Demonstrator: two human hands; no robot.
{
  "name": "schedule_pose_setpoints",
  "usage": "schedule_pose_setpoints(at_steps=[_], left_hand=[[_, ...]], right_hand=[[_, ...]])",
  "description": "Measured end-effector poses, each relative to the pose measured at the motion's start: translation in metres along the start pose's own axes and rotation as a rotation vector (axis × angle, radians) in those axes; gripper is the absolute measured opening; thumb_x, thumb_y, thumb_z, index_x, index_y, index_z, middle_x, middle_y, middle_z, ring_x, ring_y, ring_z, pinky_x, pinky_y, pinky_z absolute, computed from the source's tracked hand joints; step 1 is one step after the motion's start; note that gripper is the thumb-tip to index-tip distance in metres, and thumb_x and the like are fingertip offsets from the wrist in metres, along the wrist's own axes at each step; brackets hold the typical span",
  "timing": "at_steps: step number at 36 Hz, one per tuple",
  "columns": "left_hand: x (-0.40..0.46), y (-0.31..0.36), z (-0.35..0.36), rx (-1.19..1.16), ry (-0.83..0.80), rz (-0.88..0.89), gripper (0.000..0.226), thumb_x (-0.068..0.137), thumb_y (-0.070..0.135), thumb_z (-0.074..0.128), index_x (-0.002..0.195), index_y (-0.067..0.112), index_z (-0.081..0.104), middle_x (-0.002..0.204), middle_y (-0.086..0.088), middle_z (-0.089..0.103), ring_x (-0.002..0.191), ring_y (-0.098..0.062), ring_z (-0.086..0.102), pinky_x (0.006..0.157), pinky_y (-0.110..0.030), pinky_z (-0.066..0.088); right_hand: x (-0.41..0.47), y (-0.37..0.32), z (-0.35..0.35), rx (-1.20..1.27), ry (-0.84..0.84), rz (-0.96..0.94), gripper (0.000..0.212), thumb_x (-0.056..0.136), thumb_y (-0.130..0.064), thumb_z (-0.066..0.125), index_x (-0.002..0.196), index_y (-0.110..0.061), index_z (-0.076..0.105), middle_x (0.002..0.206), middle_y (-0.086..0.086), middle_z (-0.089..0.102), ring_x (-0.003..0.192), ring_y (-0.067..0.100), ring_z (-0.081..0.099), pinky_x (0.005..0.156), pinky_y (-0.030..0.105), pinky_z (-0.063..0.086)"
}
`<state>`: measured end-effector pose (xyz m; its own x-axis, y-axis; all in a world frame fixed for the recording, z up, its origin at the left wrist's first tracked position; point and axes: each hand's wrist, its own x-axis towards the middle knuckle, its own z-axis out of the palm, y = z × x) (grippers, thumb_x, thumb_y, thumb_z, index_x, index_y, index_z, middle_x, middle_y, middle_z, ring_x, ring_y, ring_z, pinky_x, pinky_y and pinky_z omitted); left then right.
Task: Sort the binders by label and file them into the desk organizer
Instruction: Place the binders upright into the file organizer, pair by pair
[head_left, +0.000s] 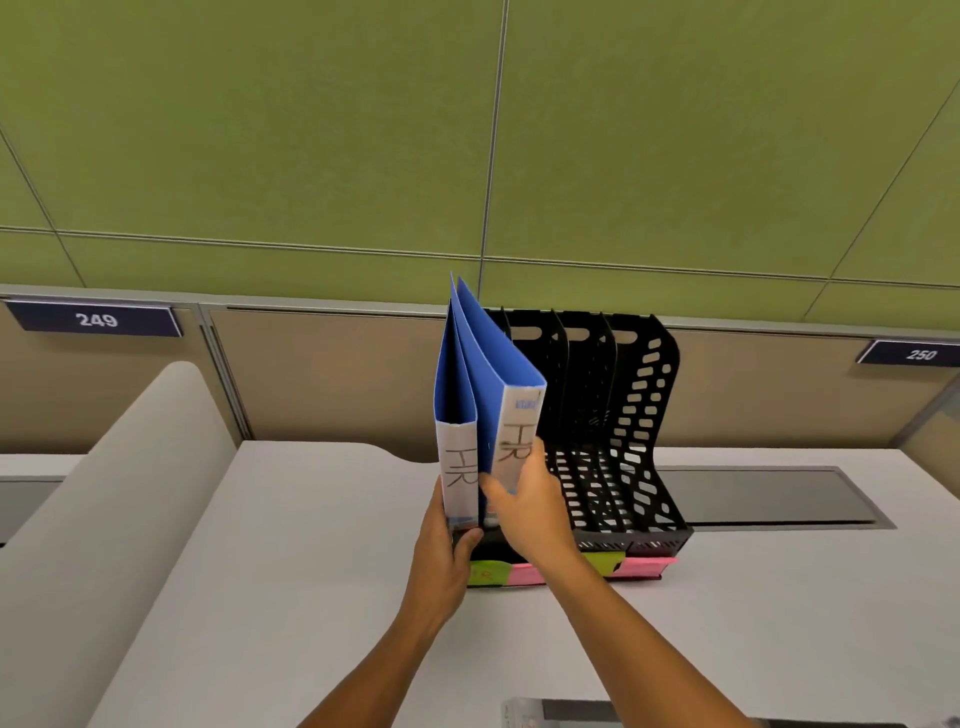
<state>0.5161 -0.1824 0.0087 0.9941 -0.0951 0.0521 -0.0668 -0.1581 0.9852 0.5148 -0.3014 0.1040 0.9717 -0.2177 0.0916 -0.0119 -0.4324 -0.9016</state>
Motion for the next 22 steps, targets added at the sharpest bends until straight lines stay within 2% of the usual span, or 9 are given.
schedule_pose_setpoints(at_steps=[2,4,7,9,11,13,15,19,22], left_hand=[[0.000,0.002,0.000,0.004,-0.008,0.004,0.068,0.097,0.009,0.061,0.153,0.029,0.027,0.151,0.008,0.045,0.141,-0.016,0.042,0.104,-0.014,0.039],[0.000,0.003,0.000,0.007,-0.017,0.008,0.068,0.098,0.009,0.060,0.153,0.029,0.026,0.150,0.008,0.045,0.139,-0.016,0.044,0.106,-0.022,0.043],[-0.001,0.006,0.000,-0.005,-0.023,0.022,0.067,0.099,0.010,0.058,0.155,0.026,0.025,0.149,0.008,0.046,0.135,-0.012,0.047,0.097,-0.010,0.045],[-0.002,0.010,0.001,-0.040,-0.025,0.021,0.065,0.099,0.009,0.058,0.154,0.025,0.026,0.146,0.010,0.047,0.129,-0.004,0.051,0.090,-0.004,0.046],[-0.004,0.013,0.002,-0.078,-0.024,0.030,0.061,0.099,0.007,0.057,0.148,0.028,0.028,0.139,0.016,0.048,0.120,0.010,0.054,0.083,-0.004,0.048],[-0.004,0.015,0.003,-0.101,-0.027,0.039,0.058,0.099,0.004,0.055,0.144,0.030,0.029,0.134,0.020,0.049,0.114,0.017,0.054,0.078,-0.003,0.047],[-0.004,0.017,0.003,-0.113,-0.032,0.035,0.057,0.099,0.002,0.054,0.143,0.031,0.030,0.132,0.020,0.050,0.113,0.017,0.055,0.078,-0.003,0.048],[-0.002,0.020,0.002,-0.102,-0.032,-0.003,0.059,0.099,0.005,0.056,0.143,0.036,0.033,0.136,0.017,0.053,0.121,-0.002,0.056,0.082,-0.008,0.050],[-0.002,0.021,0.001,-0.043,-0.035,-0.010,0.066,0.098,0.004,0.057,0.150,0.033,0.030,0.142,0.011,0.053,0.131,-0.015,0.052,0.100,-0.024,0.053]], right_hand=[[-0.002,0.007,0.001,-0.058,-0.037,0.061,0.055,0.092,-0.029,0.069,0.135,-0.035,0.035,0.128,-0.012,0.060,0.111,0.008,0.057,0.087,0.028,0.057],[-0.005,0.006,0.000,-0.097,-0.066,0.078,0.069,0.093,-0.018,0.067,0.146,-0.032,0.026,0.135,-0.008,0.058,0.122,0.013,0.057,0.096,0.038,0.056],[-0.012,-0.012,-0.002,-0.066,-0.007,-0.033,0.105,0.090,-0.008,0.064,0.153,-0.051,-0.008,0.144,-0.014,0.047,0.123,0.002,0.051,0.098,0.039,0.054],[-0.016,-0.025,-0.002,-0.074,0.118,-0.221,0.106,0.093,-0.011,0.060,0.152,-0.054,-0.016,0.160,-0.019,0.022,0.132,-0.005,0.040,0.097,0.033,0.051],[-0.016,-0.034,-0.001,-0.192,0.195,-0.384,0.094,0.097,-0.021,0.057,0.154,-0.051,-0.012,0.165,-0.013,0.009,0.130,0.008,0.049,0.089,0.035,0.058],[-0.016,-0.035,-0.001,-0.315,0.220,-0.429,0.089,0.098,-0.026,0.054,0.153,-0.052,-0.010,0.158,0.000,0.023,0.105,0.021,0.065,0.069,0.040,0.063],[-0.018,-0.031,-0.003,-0.403,0.195,-0.409,0.089,0.096,-0.026,0.054,0.153,-0.053,-0.009,0.148,0.002,0.034,0.089,0.023,0.065,0.060,0.042,0.060],[-0.025,-0.026,-0.011,-0.485,0.085,-0.284,0.092,0.094,-0.019,0.055,0.150,-0.053,-0.010,0.135,0.002,0.042,0.100,0.027,0.064,0.067,0.046,0.062],[-0.026,-0.032,-0.018,-0.456,0.025,-0.233,0.099,0.094,-0.013,0.056,0.149,-0.057,-0.013,0.140,0.002,0.041,0.110,0.026,0.062,0.076,0.046,0.062]])
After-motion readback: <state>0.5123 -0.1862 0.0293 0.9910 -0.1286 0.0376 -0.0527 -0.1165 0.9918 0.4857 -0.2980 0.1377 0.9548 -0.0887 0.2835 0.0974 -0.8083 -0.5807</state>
